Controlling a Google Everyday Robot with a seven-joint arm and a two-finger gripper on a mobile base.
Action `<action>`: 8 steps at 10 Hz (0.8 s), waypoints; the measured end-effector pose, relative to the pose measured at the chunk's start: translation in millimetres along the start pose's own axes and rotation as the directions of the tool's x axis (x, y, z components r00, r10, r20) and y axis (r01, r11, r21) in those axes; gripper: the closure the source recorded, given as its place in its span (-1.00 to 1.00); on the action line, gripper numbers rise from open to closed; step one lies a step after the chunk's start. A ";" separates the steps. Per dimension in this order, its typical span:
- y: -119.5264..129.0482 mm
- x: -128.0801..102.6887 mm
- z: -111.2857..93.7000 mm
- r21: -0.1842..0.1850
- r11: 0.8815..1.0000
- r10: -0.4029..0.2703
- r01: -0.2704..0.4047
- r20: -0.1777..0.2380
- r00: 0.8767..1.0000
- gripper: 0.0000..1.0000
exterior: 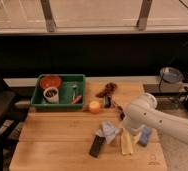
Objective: Place banana in tray
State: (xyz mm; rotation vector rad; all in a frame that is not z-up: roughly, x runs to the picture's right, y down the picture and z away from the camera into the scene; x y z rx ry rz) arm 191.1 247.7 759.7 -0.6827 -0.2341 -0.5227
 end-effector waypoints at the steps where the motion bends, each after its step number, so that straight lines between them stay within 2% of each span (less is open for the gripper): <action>1: 1.2 -1.5 8.7 -0.022 1.000 0.015 -0.014 0.020 1.000 -0.30; 3: 7.1 -8.5 24.2 -0.062 0.998 0.035 -0.031 0.063 0.997 -0.29; 5: 12.5 -13.9 31.4 -0.077 0.996 0.048 -0.040 0.103 0.994 0.02; 8: 15.0 -12.7 30.6 -0.072 0.995 0.077 -0.068 0.129 0.989 0.67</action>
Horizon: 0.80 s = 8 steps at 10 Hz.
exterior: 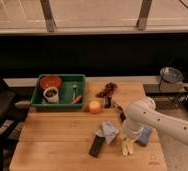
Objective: Place banana in tray
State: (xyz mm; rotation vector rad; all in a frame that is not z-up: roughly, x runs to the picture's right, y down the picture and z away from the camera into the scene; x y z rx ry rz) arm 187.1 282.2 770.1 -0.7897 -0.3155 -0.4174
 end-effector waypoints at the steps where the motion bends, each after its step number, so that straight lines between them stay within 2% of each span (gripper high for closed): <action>1: 0.6 2.3 -1.6 0.007 1.000 0.018 -0.018 -0.003 1.000 0.87; 3: -5.0 11.7 -16.5 0.055 0.997 0.050 -0.048 -0.033 0.998 1.00; 4: -10.4 17.0 -32.6 0.089 0.994 0.062 -0.058 -0.053 0.997 1.00; 5: -16.4 21.0 -52.0 0.124 0.990 0.071 -0.062 -0.072 0.995 1.00; 6: -25.5 25.1 -83.0 0.173 0.983 0.077 -0.061 -0.091 0.993 1.00; 8: -44.7 30.4 -132.0 0.249 0.967 0.077 -0.048 -0.111 0.991 1.00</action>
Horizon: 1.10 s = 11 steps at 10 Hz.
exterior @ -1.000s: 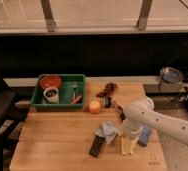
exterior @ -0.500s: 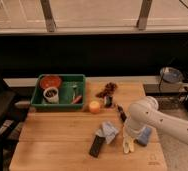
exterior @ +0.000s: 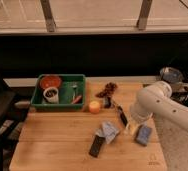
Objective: Place banana in tray
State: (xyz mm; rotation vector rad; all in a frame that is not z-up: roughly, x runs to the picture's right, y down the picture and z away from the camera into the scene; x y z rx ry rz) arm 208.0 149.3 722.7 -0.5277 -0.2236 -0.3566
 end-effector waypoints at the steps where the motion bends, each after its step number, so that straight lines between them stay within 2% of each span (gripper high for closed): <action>1: -22.5 3.9 -19.6 0.038 0.999 -0.005 0.005 -0.003 1.000 1.00; 2: -55.9 4.7 -36.8 0.080 0.997 -0.007 0.007 0.009 1.000 1.00; 3: -78.5 3.0 -46.5 0.107 0.994 -0.011 0.009 0.021 1.000 1.00; 4: -86.1 4.1 -51.1 0.113 0.994 -0.010 0.007 0.024 1.000 1.00; 8: -89.9 4.6 -52.7 0.118 0.993 -0.009 0.006 0.026 1.000 1.00; 11: -94.0 2.0 -54.9 0.121 0.991 -0.053 0.050 0.018 0.998 1.00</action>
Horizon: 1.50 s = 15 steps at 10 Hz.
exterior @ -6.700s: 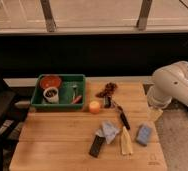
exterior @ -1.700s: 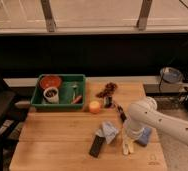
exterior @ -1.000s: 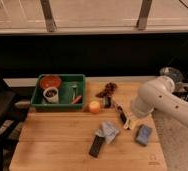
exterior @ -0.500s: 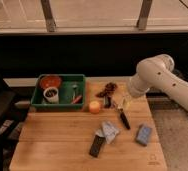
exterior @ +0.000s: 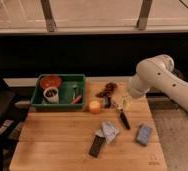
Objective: Place banana in tray
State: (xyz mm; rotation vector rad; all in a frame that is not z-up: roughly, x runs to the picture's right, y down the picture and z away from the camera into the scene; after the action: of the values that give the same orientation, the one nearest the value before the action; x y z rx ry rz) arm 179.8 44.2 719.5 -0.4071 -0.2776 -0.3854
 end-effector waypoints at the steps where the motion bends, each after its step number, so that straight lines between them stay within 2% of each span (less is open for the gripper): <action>1: -16.4 -6.9 2.5 0.004 0.999 -0.039 0.039 0.002 0.999 1.00; 5: -73.5 -43.3 32.0 0.017 0.988 -0.152 0.151 0.041 0.988 1.00; 8: -116.8 -72.5 54.0 0.043 0.971 -0.236 0.234 0.076 0.969 1.00; 12: -167.1 -113.4 76.4 0.095 0.944 -0.326 0.316 0.134 0.936 1.00; 15: -202.3 -158.7 88.0 0.116 0.913 -0.407 0.392 0.170 0.898 1.00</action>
State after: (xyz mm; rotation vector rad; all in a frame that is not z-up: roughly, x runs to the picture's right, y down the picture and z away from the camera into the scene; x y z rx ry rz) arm -61.7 -40.7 810.4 -0.3070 -0.5679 -0.7394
